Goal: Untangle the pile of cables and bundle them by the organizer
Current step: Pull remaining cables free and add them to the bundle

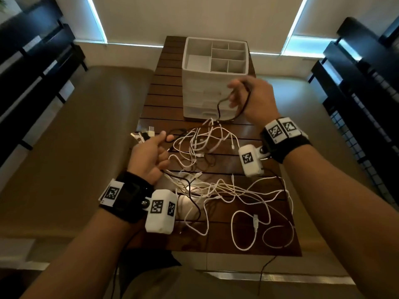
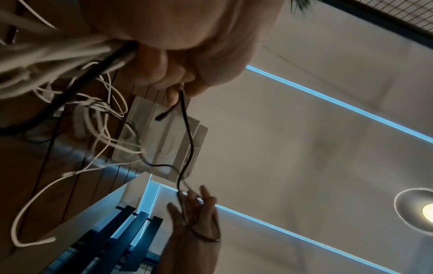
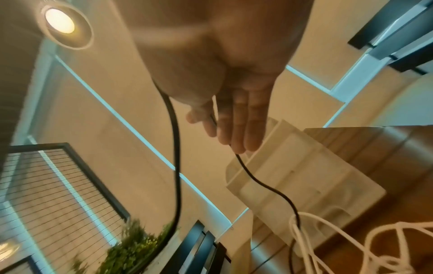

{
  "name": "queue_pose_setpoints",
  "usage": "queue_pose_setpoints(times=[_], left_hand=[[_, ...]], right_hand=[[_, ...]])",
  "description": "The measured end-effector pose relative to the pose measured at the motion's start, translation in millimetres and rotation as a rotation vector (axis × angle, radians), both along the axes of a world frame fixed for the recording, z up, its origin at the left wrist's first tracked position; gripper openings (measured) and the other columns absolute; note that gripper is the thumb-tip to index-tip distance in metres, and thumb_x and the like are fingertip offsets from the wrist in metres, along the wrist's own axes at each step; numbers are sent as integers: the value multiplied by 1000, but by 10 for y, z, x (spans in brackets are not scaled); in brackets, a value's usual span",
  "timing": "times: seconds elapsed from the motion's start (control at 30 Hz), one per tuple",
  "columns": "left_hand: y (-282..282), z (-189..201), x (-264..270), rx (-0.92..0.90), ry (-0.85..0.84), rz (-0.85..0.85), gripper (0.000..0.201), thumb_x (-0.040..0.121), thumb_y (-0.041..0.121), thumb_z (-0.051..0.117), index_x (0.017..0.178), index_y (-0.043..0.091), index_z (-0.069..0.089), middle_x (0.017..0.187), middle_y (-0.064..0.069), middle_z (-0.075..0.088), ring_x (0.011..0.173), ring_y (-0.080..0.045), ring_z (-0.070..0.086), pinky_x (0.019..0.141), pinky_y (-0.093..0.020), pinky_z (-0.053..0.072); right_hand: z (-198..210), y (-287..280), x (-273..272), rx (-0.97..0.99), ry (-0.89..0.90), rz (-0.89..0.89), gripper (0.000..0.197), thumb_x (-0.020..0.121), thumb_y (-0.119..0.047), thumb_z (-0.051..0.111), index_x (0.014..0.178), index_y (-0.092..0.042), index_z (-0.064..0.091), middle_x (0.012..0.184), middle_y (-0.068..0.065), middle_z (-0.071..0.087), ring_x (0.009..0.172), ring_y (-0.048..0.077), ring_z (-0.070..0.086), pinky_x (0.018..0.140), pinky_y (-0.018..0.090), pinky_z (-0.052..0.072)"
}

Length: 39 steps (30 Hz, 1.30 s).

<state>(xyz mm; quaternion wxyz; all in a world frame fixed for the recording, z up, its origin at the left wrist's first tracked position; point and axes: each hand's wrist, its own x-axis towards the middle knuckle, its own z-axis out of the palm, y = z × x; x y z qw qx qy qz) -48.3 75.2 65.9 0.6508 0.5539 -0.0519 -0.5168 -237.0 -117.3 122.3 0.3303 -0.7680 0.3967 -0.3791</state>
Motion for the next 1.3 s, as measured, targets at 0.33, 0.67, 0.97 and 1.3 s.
queue_pose_setpoints(times=[0.33,0.67,0.97,1.3], left_hand=[[-87,78,-71,-39,-132,103,31,103,27,68,80,20,49,54,6,27,37,-6,25,36,-18,20],[-355,324,-250,-194,63,-335,50,105,57,48,99,12,68,46,11,25,34,-2,21,32,-18,18],[-570,207,-182,-153,157,-368,29,111,32,49,97,10,62,45,10,24,31,-3,21,28,-17,20],[-393,266,-259,-287,-125,-549,28,109,29,54,94,8,67,50,7,27,36,-6,21,33,-19,21]], right_hand=[[138,285,25,-237,0,156,21,104,-21,60,115,-11,75,92,0,74,78,10,73,73,35,62],[250,678,-49,-332,146,409,35,100,-10,60,133,-19,69,120,1,73,111,16,68,93,44,56],[69,1050,-346,114,224,578,24,105,-19,57,99,-15,80,88,3,76,81,21,70,78,40,60],[-207,658,11,735,73,121,62,107,-59,37,85,-11,69,75,10,71,65,21,66,58,31,53]])
